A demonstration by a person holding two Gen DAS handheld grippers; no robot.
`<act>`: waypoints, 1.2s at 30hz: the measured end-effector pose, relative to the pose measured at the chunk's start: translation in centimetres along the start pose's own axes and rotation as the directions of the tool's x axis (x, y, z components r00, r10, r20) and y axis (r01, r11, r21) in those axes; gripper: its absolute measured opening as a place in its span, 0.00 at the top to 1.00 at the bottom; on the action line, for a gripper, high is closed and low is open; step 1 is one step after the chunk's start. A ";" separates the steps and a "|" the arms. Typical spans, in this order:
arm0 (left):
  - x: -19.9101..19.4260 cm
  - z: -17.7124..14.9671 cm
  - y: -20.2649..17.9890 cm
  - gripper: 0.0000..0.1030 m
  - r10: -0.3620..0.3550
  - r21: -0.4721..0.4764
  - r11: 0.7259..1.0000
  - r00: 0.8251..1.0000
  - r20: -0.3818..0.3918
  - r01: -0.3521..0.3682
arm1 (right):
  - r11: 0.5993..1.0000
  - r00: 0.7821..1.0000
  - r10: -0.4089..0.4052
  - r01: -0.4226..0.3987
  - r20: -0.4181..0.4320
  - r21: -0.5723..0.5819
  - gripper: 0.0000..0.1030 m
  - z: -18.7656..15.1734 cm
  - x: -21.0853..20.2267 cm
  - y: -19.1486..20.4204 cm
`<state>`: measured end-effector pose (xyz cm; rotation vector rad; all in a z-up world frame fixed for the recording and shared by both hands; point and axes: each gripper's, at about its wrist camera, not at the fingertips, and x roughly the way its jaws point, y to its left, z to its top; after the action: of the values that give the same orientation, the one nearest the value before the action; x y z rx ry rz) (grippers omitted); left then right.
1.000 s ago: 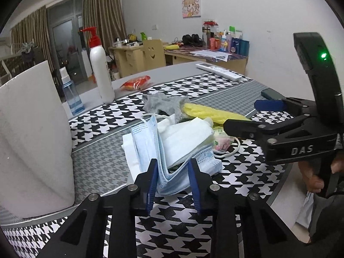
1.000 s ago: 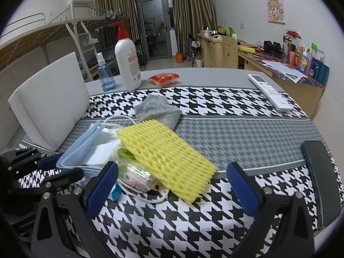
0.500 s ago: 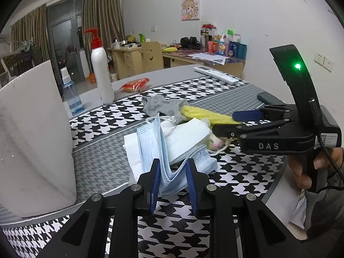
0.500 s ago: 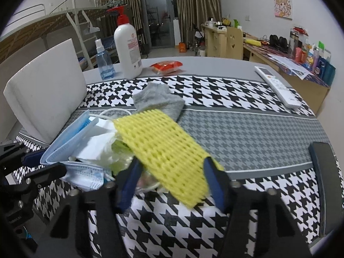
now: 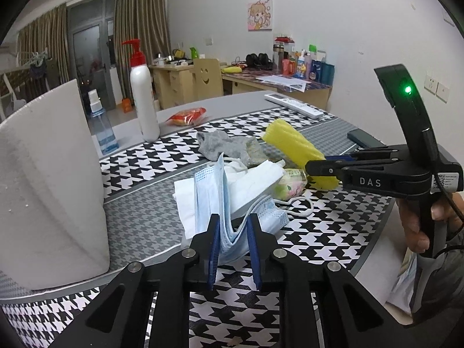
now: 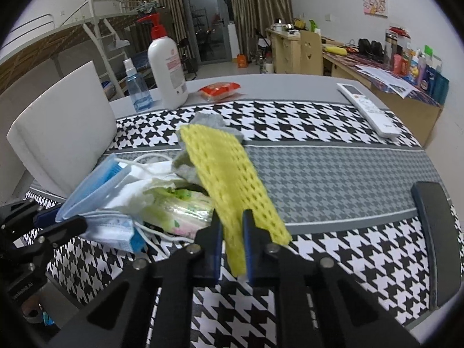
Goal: Organize soft objects
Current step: 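Lift the masks with the left gripper while the right gripper lifts the yellow net toward the foam box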
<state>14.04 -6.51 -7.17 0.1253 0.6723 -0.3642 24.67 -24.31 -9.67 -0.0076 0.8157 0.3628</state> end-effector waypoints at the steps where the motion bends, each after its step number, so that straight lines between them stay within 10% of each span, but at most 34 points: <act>1: -0.2 0.0 0.0 0.81 0.001 0.001 1.000 1.000 0.005 -0.001 | 1.000 1.000 0.000 0.000 0.006 0.002 0.85 0.0 -0.2 0.0; 36: -8.6 -0.8 1.3 0.82 0.080 -0.052 0.996 0.976 0.204 -0.071 | 0.997 0.983 0.060 -0.052 0.176 -0.049 0.86 -1.5 -8.1 4.5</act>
<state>7.80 -2.66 -2.42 0.0695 0.4693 -0.2841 17.08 -22.79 -4.35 0.0069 0.6325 0.4283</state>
